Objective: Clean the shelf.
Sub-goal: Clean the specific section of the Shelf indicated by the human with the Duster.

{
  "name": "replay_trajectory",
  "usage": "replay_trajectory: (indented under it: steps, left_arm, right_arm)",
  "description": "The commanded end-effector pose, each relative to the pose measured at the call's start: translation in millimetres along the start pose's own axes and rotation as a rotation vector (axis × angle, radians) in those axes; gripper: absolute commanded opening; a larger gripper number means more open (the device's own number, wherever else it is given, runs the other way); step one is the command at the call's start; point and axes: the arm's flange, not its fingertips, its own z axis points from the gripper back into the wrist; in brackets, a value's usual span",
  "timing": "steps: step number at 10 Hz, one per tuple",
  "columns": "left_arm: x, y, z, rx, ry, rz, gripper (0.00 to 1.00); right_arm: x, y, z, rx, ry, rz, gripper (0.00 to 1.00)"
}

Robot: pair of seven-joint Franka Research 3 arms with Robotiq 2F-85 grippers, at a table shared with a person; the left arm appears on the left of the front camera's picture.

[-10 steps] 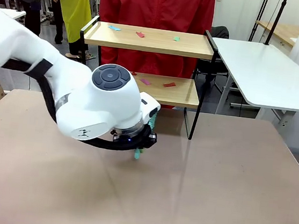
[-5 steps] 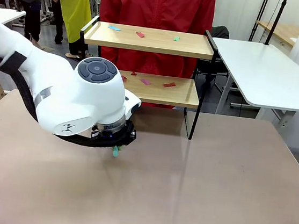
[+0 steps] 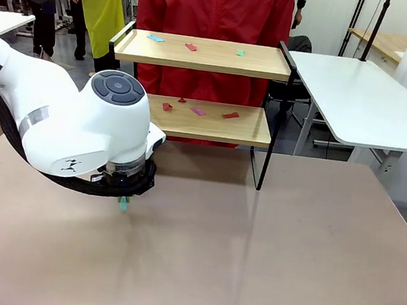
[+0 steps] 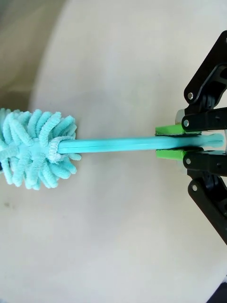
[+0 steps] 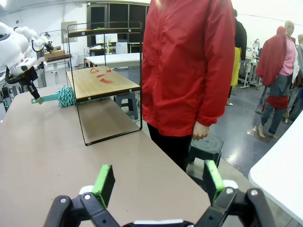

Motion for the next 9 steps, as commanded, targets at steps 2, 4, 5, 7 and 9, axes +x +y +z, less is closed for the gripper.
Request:
replay_trajectory:
  steps: [2, 4, 5, 7, 9]
  left_arm:
    - [-5, 2, 10, -0.004, -0.053, -0.004, 0.14]
    - [-1, -2, 9, 0.000, -0.020, -0.009, 0.14]
    - [-1, -2, 9, 0.000, -0.020, -0.009, 0.14]
    - [-1, -2, 9, 0.000, -0.020, -0.009, 0.14]
    - [-4, 0, 20, -0.051, -0.084, -0.031, 0.14]
  right_arm:
    - [7, 2, -2, -0.011, 0.027, -0.011, 1.00]
    - [7, 2, -2, -0.011, 0.027, -0.011, 1.00]
    - [7, 2, -2, -0.011, 0.027, -0.011, 1.00]
    - [7, 2, -2, -0.011, 0.027, -0.011, 1.00]
    - [7, 2, -2, -0.011, 0.027, -0.011, 1.00]
